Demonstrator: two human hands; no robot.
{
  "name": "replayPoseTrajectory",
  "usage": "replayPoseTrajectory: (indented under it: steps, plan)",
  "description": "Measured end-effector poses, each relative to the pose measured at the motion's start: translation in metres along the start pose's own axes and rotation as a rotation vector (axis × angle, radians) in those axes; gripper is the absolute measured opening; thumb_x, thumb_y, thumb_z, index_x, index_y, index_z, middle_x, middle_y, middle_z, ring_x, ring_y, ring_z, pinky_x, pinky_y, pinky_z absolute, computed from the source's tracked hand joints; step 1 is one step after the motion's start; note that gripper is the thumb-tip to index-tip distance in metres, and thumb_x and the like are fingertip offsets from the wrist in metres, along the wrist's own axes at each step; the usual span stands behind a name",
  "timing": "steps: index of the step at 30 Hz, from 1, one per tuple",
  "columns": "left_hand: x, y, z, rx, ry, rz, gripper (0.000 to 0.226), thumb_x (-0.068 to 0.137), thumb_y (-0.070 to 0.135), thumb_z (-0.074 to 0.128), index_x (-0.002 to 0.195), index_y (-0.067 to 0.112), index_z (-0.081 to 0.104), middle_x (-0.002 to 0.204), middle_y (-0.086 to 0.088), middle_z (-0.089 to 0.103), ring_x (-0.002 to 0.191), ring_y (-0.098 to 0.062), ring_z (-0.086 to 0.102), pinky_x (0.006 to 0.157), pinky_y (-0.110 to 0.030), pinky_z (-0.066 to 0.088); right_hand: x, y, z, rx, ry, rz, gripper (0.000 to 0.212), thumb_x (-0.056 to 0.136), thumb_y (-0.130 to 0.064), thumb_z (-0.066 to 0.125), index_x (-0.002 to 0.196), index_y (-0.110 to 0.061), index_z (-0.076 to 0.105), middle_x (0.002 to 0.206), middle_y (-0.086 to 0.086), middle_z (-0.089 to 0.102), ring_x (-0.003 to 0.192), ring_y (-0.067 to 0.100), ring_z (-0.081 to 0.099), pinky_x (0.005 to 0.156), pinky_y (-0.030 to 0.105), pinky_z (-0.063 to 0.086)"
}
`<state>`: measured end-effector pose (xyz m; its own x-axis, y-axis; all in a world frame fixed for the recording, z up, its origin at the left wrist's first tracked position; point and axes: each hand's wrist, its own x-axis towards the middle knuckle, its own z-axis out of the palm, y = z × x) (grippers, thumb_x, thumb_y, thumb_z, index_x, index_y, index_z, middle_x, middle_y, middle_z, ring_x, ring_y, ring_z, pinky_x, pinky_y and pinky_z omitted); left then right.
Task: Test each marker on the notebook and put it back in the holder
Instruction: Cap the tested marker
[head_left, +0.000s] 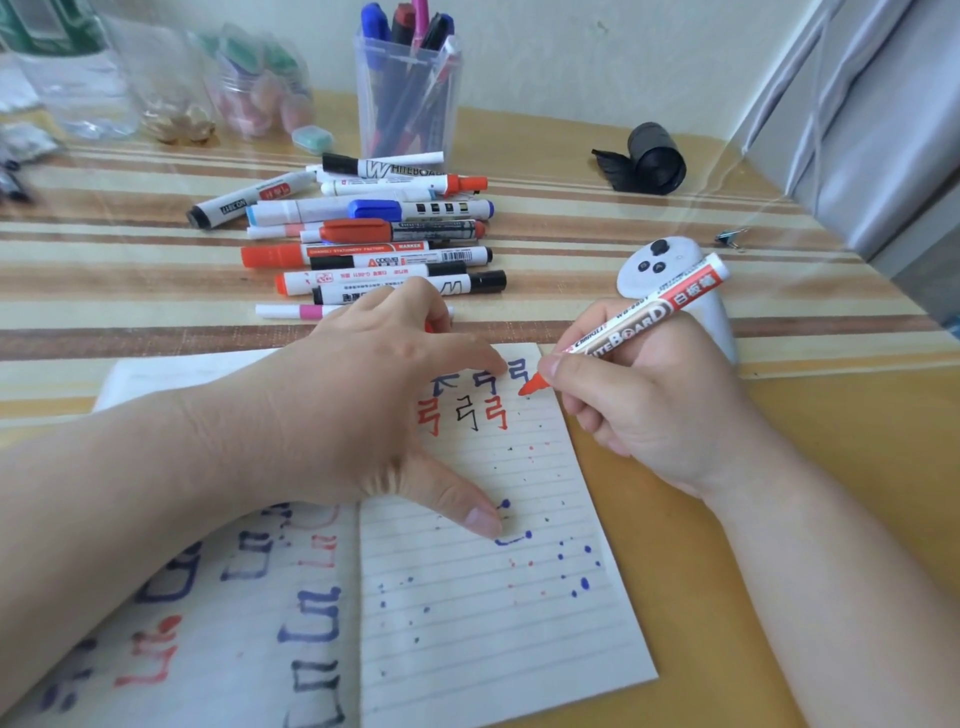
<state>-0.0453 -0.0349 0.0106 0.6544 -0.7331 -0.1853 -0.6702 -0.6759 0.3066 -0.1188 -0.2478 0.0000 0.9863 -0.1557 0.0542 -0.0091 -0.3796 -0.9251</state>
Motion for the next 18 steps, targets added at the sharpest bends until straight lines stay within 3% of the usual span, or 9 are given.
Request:
replayPoseTrajectory:
  steps: [2,7,13,18]
  plan:
    - [0.0000,0.0006,-0.0001,0.001,0.004,0.001,0.107,0.029,0.103,0.052,0.127,0.073,0.022,0.114,0.021,0.020,0.111,-0.006,0.028,0.096,-0.033,0.038,-0.0002,-0.0007,0.0004,-0.002,-0.009,-0.004,0.015,0.082,-0.018,0.072,0.070,-0.011,0.067,0.055,0.000,0.061,0.051,0.014,0.056,0.045,0.015,0.038]
    - [-0.0002,0.0011,-0.0006,0.005,-0.003,-0.005,0.108,0.029,0.101,0.052,0.128,0.072,0.023,0.113,0.021,0.019,0.111,-0.005,0.027,0.096,-0.033,0.038,0.0002,0.0001,0.0006,-0.033,-0.015,-0.012,0.015,0.089,-0.005,0.071,0.074,-0.006,0.066,0.055,0.001,0.062,0.049,0.014,0.055,0.043,0.016,0.038]
    - [-0.0001,0.0010,-0.0016,0.000,-0.011,-0.013,0.108,0.027,0.103,0.050,0.126,0.074,0.023,0.112,0.023,0.018,0.111,-0.004,0.026,0.095,-0.035,0.038,0.0005,0.0009,-0.0005,-0.068,-0.020,-0.014,0.016,0.088,-0.009,0.073,0.074,-0.008,0.065,0.055,0.002,0.061,0.051,0.016,0.055,0.043,0.019,0.038]
    - [-0.0004,0.0015,-0.0022,0.000,-0.010,-0.017,0.109,0.026,0.103,0.049,0.127,0.074,0.023,0.113,0.023,0.019,0.112,-0.003,0.025,0.094,-0.034,0.038,0.0020,0.0026,-0.0002,-0.142,0.056,-0.056,0.032,0.075,-0.025,0.067,0.077,0.005,0.056,0.067,0.028,0.056,0.061,0.043,0.052,0.049,0.035,0.039]
